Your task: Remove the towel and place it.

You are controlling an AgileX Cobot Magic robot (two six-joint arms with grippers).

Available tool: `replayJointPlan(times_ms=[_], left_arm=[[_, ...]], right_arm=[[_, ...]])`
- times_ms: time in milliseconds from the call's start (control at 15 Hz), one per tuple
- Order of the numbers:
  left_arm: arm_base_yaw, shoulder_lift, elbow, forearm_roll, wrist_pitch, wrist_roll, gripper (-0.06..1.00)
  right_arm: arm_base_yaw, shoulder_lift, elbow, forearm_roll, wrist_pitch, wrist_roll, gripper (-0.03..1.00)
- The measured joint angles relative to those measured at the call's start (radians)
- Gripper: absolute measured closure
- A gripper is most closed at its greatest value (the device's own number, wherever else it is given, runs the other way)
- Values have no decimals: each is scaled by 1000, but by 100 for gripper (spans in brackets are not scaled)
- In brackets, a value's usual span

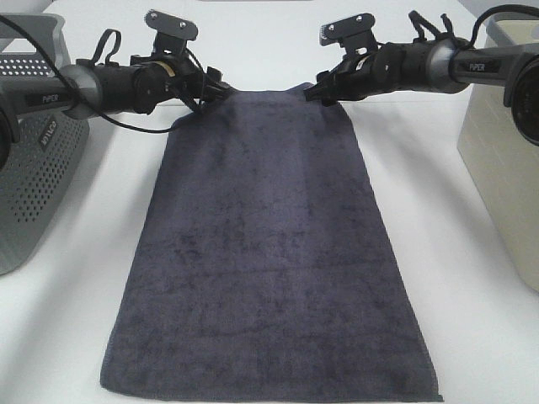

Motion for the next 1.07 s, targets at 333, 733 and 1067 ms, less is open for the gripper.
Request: replayJointPlan(times_ms=[333,733,1067], left_arm=[[7,0,0,-9,0,-1,24],[14,44,-2,-24,19,-4,29],[21,79,-4,-24,46,-4,29]], right_arm=[[-15,-1,0,0,151,1,31],[-15,-107,0,0,421,21,31],[-15,-216,0,-7,575,21,31]])
